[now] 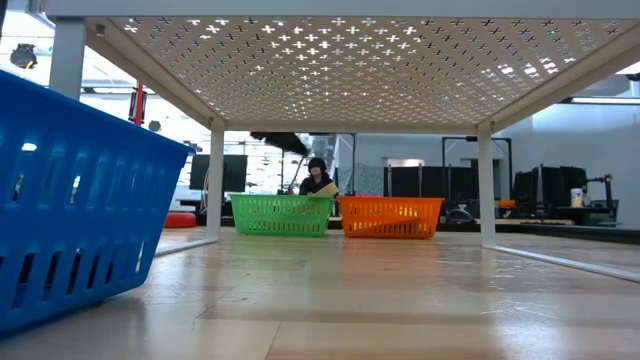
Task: Pick & Place Office Desk Supplies
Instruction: Put the violet rubber band into the green bin, then put the brown rubber band into the green bin
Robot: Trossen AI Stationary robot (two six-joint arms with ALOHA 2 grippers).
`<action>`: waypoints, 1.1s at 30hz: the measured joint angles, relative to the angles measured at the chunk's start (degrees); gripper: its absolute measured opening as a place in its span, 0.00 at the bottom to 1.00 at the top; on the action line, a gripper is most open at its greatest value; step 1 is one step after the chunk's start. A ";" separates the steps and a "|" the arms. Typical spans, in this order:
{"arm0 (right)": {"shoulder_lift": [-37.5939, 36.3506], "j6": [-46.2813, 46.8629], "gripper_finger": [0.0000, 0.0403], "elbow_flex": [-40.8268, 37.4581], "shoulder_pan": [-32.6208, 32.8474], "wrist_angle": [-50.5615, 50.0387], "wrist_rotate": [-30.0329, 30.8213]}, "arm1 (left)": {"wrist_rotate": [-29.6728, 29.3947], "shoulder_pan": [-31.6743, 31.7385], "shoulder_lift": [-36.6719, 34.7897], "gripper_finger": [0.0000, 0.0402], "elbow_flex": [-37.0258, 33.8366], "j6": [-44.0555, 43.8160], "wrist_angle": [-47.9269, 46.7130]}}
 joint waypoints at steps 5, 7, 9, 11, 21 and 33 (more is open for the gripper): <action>0.00 0.48 0.53 0.00 -1.11 -1.75 0.02 | -0.01 0.81 0.00 0.00 -2.76 -2.00 -0.03; 0.00 0.49 0.53 0.00 -1.45 -2.53 0.04 | 0.04 0.81 0.15 0.00 -3.25 -2.69 0.01; -0.01 0.51 0.53 0.00 -1.82 -4.15 0.04 | 0.71 0.80 0.59 0.00 -3.44 -2.88 0.04; -0.02 0.98 0.53 0.00 -2.25 -7.15 0.42 | 1.51 0.80 0.59 0.00 -4.22 -3.09 -0.38; -0.02 2.91 0.53 -0.02 -0.66 -23.33 7.56 | -2.79 1.02 0.20 0.17 -6.43 -4.33 -2.33; -0.02 9.49 0.53 -0.02 6.95 -44.77 17.29 | -2.11 1.02 -10.86 0.53 -6.44 0.29 -2.00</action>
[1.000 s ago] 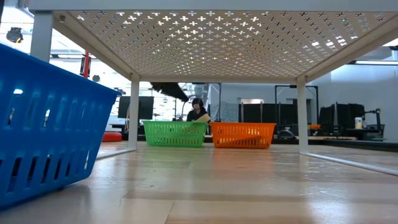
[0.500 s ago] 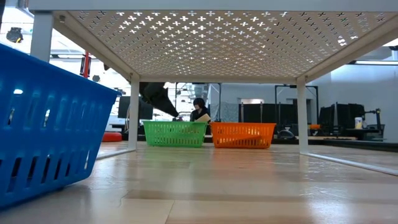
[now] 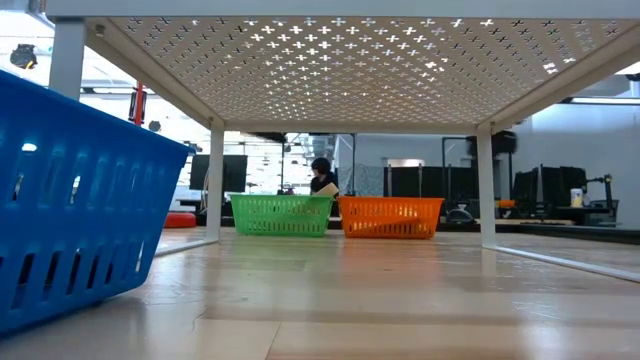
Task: Pick & Place Office Desk Supplies
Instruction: Put the brown rubber band into the green bin
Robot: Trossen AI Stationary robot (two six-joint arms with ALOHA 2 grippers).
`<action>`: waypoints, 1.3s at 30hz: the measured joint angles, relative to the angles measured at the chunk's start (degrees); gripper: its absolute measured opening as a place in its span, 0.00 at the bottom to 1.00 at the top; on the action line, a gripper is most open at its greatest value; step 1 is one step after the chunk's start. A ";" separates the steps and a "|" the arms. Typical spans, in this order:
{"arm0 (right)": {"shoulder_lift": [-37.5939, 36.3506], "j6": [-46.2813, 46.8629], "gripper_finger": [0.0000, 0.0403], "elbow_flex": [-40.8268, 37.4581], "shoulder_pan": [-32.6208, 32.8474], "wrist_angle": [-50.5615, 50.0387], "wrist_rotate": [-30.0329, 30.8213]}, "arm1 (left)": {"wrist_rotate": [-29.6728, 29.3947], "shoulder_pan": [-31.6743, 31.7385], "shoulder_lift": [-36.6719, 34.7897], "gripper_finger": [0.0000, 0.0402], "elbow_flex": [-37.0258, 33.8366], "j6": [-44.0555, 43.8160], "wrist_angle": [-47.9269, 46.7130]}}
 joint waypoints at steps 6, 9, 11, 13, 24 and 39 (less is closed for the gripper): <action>-0.04 5.63 0.53 -3.47 11.24 -8.01 3.81 | 10.77 -0.07 -7.10 0.57 0.02 3.00 2.18; -0.04 9.52 0.53 -5.52 18.15 -8.46 3.80 | 13.14 -0.28 -9.51 0.56 0.02 3.05 2.38; -0.04 12.38 0.53 -6.08 22.42 -9.25 3.87 | 13.25 -0.60 -10.49 0.54 0.02 3.07 2.64; -0.04 15.19 0.53 -6.12 26.77 -9.53 4.64 | 13.25 -1.06 -10.94 0.52 0.02 3.05 3.73; -0.04 37.91 0.53 -6.32 49.33 -10.00 14.31 | 13.27 -5.41 -10.52 0.46 0.02 3.03 11.18; -0.02 50.27 0.53 -19.76 60.85 5.60 18.61 | 12.76 -9.06 -10.52 0.45 0.02 2.87 16.51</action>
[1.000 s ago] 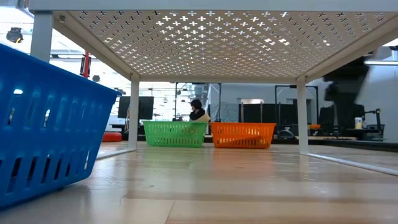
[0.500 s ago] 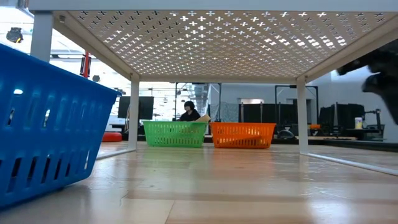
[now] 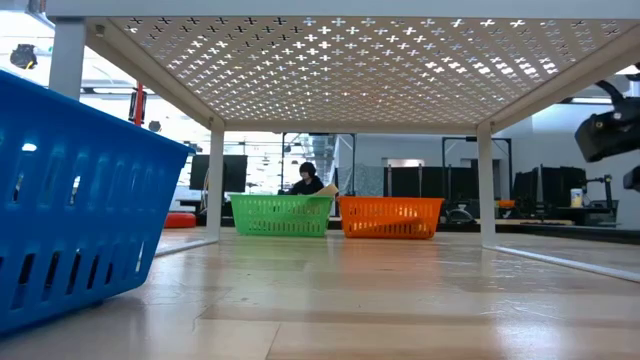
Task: Pick & Place Office Desk Supplies
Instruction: Put the brown rubber band into the green bin
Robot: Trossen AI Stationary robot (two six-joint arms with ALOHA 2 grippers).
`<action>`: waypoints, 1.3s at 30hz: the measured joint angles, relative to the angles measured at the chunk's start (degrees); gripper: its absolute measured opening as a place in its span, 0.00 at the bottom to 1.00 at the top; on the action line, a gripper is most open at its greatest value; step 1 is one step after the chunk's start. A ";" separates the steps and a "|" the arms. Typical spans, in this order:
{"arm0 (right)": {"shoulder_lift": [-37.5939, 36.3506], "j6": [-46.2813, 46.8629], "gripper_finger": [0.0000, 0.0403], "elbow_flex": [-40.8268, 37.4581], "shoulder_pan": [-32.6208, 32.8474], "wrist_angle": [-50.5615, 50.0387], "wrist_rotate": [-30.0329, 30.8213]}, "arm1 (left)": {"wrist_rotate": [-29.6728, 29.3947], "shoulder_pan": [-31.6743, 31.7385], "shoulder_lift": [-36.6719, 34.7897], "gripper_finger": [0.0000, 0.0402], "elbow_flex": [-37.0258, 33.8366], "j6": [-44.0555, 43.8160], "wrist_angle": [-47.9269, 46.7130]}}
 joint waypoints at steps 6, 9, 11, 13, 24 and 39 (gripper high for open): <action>-0.13 -1.39 0.39 -1.60 -0.09 0.30 2.05 | -0.18 -0.03 0.00 0.45 0.00 -0.02 0.53; -0.09 -1.69 0.13 -1.75 -0.15 -0.71 2.93 | -0.31 -0.03 0.00 0.45 0.00 0.00 0.53; -0.07 -1.28 0.04 -1.77 -0.19 -0.33 3.16 | -0.44 -0.03 0.00 0.45 0.00 0.06 0.48; -0.21 -0.51 0.03 -1.29 -0.77 -0.52 3.92 | -0.42 -0.01 0.00 0.45 0.00 0.10 0.45; -12.45 -10.05 0.00 8.79 -18.01 -12.40 28.17 | -4.69 3.09 0.00 0.45 0.00 0.56 -2.80; -10.72 -60.02 0.00 11.12 -42.09 36.42 15.66 | 9.24 7.08 16.58 0.60 0.25 0.17 26.16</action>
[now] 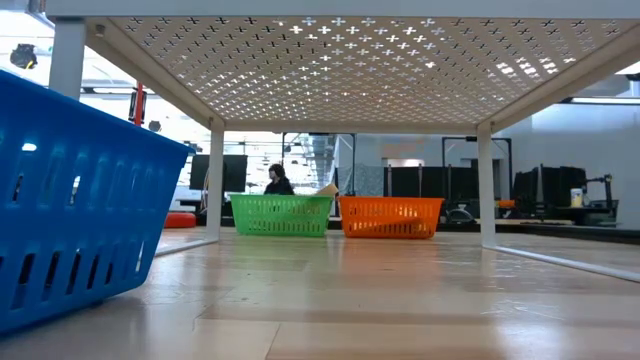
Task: Pick & Place Office Desk Supplies
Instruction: Put the brown rubber band into the green bin
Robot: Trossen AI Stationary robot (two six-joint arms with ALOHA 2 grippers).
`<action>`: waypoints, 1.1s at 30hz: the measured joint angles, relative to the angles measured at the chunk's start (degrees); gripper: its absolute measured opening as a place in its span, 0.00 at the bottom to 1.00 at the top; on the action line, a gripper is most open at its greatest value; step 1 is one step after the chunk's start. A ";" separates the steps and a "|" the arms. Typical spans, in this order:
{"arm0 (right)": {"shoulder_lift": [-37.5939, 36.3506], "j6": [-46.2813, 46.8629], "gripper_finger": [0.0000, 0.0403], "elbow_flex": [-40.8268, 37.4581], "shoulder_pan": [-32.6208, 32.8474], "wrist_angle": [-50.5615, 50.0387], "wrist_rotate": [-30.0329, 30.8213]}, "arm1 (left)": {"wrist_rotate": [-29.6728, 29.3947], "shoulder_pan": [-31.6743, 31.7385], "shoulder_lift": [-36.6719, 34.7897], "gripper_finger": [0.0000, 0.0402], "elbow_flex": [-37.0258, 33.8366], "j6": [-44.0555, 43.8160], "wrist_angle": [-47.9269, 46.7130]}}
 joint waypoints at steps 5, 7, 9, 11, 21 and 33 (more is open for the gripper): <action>3.66 -4.62 0.00 0.00 -3.99 9.71 -11.86 | 0.20 -0.31 8.01 0.63 5.42 -1.56 2.23; 4.84 -5.89 0.00 0.00 -5.10 12.67 -15.50 | 0.39 -0.49 10.78 0.63 7.69 -1.43 1.57; 5.77 -6.56 0.00 0.00 -6.24 13.48 -17.82 | 2.49 -0.59 12.88 0.63 9.86 -1.41 1.36; 6.51 -6.69 0.00 0.00 -7.23 14.17 -19.92 | 4.63 -0.59 13.74 0.62 11.64 -1.83 0.03; 6.69 -8.88 0.00 0.04 -8.63 17.70 -23.38 | 9.44 -2.67 15.07 0.61 15.91 -1.64 -6.27; 9.46 -9.82 0.00 1.64 -8.73 20.67 -26.24 | 8.81 -2.93 15.08 0.61 16.21 -1.51 -4.65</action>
